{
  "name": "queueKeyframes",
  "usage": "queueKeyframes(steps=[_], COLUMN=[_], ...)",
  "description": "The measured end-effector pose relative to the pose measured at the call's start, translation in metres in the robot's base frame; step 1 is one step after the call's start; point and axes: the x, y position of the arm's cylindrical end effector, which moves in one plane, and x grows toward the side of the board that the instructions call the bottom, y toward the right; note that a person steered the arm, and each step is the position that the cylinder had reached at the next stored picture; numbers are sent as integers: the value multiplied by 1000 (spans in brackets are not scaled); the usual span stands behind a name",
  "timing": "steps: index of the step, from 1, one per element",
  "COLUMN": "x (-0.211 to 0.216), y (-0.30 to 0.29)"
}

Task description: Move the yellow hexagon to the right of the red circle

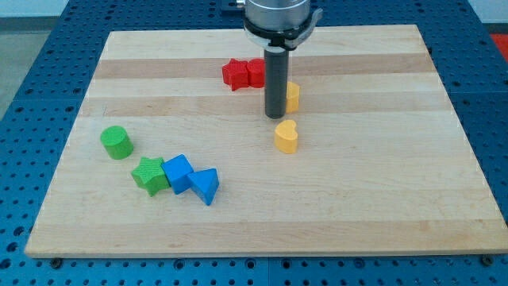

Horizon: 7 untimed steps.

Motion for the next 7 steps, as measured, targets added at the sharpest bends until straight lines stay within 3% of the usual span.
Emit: queueKeyframes(steps=[3,4,5,7], x=[-27,-11,6,-25], y=[23,22,76,73])
